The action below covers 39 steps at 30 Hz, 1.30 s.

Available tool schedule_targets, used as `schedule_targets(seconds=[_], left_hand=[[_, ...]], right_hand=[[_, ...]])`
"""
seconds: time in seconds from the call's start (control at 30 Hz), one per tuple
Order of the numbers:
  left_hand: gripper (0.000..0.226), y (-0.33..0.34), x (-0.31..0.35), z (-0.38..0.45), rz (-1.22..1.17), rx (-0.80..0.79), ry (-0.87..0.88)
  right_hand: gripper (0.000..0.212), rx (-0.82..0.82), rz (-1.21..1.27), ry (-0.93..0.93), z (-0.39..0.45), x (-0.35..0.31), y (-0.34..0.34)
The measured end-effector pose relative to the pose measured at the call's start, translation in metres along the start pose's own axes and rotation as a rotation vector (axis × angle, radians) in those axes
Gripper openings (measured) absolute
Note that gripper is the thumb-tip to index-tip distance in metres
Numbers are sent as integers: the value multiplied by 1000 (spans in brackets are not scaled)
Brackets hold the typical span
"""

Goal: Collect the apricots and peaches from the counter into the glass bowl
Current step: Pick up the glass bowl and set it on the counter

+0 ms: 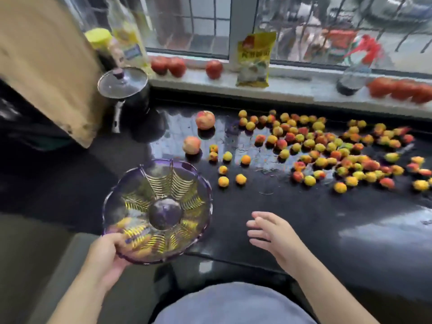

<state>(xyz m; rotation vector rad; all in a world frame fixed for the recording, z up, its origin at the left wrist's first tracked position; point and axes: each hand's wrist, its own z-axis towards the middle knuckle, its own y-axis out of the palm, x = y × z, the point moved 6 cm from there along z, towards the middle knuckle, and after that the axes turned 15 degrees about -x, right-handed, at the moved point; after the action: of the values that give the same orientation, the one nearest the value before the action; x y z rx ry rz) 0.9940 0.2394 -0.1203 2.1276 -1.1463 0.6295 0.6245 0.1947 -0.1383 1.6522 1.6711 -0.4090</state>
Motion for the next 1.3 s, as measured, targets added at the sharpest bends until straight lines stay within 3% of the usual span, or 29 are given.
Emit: schedule_targets(seconds=[0.2, 0.33, 0.47, 0.67, 0.8, 0.93, 1.13, 1.3], left_hand=[[68, -26, -6, -8, 12, 53, -20], [83, -33, -5, -1, 0, 89, -29], [71, -30, -4, 8, -15, 77, -41], [55, -29, -3, 27, -18, 78, -74], [49, -21, -2, 41, -25, 61, -70], [61, -15, 0, 55, 36, 62, -65], [63, -1, 3, 66, 29, 50, -74], [65, 10, 4, 67, -4, 1, -106]], right_hand=[[21, 104, -237, 20, 19, 1, -13], [37, 224, -1006, -222, 54, -33, 6], [52, 240, -1682, -543, 99, -62, 54], [49, 37, -2194, -705, 167, -70, 72], [39, 42, -2258, -797, 174, -83, 42], [43, 164, -2029, -750, 170, -118, -2], [63, 53, -2075, -687, 209, -139, 61], [40, 108, -2154, -699, 239, -136, 74]])
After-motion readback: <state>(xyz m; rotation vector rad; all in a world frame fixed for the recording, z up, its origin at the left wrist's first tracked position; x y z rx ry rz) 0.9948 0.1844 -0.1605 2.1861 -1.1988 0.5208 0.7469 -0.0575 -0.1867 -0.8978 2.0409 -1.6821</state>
